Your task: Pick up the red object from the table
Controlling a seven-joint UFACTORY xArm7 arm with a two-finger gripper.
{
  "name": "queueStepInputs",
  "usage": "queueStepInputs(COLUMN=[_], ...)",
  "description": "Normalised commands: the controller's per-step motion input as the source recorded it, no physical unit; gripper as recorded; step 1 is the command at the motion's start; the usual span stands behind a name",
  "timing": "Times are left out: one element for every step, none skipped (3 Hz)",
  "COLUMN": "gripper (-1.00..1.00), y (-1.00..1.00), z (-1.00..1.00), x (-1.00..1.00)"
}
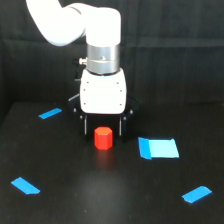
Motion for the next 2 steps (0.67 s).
queueStepInputs(gripper=[0.97, -0.84], y=[-0.37, -0.09], z=[-0.12, -0.17], x=[0.06, -0.07])
